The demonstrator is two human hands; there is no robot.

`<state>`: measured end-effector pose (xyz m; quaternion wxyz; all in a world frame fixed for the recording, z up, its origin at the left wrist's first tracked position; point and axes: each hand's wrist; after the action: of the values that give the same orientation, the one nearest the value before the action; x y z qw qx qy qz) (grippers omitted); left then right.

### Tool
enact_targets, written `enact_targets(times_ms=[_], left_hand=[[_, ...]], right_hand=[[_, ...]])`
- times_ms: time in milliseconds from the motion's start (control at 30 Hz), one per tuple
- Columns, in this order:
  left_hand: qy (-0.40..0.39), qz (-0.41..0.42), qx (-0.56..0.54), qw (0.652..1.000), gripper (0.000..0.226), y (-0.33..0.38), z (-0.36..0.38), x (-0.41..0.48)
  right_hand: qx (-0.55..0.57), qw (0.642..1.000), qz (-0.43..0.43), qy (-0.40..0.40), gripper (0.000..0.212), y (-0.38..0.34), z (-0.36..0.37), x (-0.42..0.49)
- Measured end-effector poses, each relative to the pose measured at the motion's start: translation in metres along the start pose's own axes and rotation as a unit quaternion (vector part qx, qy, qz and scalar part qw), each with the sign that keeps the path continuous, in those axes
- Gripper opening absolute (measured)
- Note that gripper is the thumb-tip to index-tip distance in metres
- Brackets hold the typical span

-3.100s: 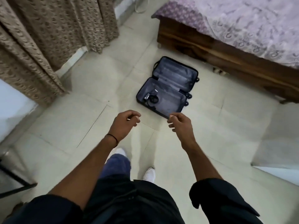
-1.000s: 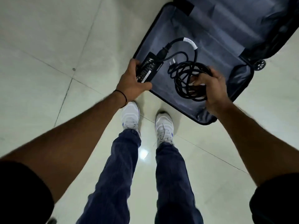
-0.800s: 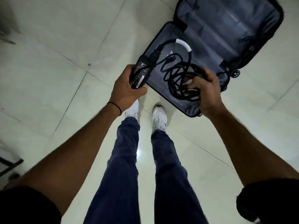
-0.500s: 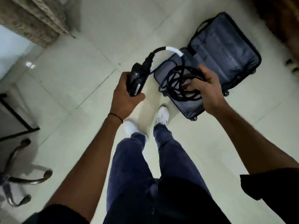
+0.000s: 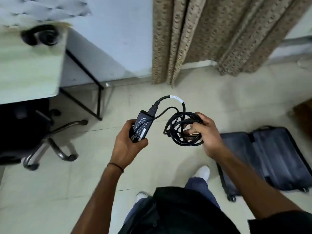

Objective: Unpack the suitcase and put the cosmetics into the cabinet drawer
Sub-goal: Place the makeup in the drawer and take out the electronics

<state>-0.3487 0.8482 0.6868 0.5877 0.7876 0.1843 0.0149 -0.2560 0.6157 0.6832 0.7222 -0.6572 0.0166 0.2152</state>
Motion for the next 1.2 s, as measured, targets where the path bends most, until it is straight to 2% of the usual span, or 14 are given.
enact_targets(times_ms=[33,133,267,367,500,833,1067,1200], left_hand=[[0.045,0.009,-0.005,0.999,0.050,-0.006,-0.051,-0.015],[0.075,0.012,-0.007,0.997,0.050,-0.007,-0.089,-0.018],[0.176,0.017,-0.009,0.984,0.047,-0.017,-0.192,-0.031],[0.234,0.020,-0.018,0.972,0.050,-0.026,-0.253,-0.020],[0.294,0.027,-0.025,0.955,0.051,-0.032,-0.337,0.007],[0.361,-0.015,0.000,0.932,0.051,-0.060,-0.532,0.127],[0.364,-0.041,-0.002,0.930,0.058,-0.080,-0.642,0.192],[0.346,-0.041,-0.011,0.937,0.061,-0.092,-0.698,0.224]], right_hand=[[-0.001,1.000,-0.005,-0.030,0.016,-0.004,0.054,-0.001],[0.005,0.999,0.001,-0.036,0.015,-0.012,0.102,0.002],[0.011,0.997,0.007,-0.077,0.027,-0.027,0.223,0.012],[-0.002,0.993,0.003,-0.116,0.034,-0.044,0.299,0.036],[-0.031,0.986,-0.003,-0.161,0.032,-0.063,0.394,0.083],[-0.043,0.969,0.001,-0.243,0.020,-0.090,0.611,0.227],[-0.051,0.966,-0.005,-0.254,0.020,-0.102,0.727,0.289],[-0.054,0.973,0.000,-0.223,0.021,-0.101,0.782,0.313]])
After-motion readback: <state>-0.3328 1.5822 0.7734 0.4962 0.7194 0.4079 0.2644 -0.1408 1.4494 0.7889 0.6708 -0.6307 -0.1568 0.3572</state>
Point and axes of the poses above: each hand's wrist, its own x-axis towards the middle knuckle, its own z-axis out of the palm, y = z × x, and after that the axes turned 1 degree about -x, right-handed
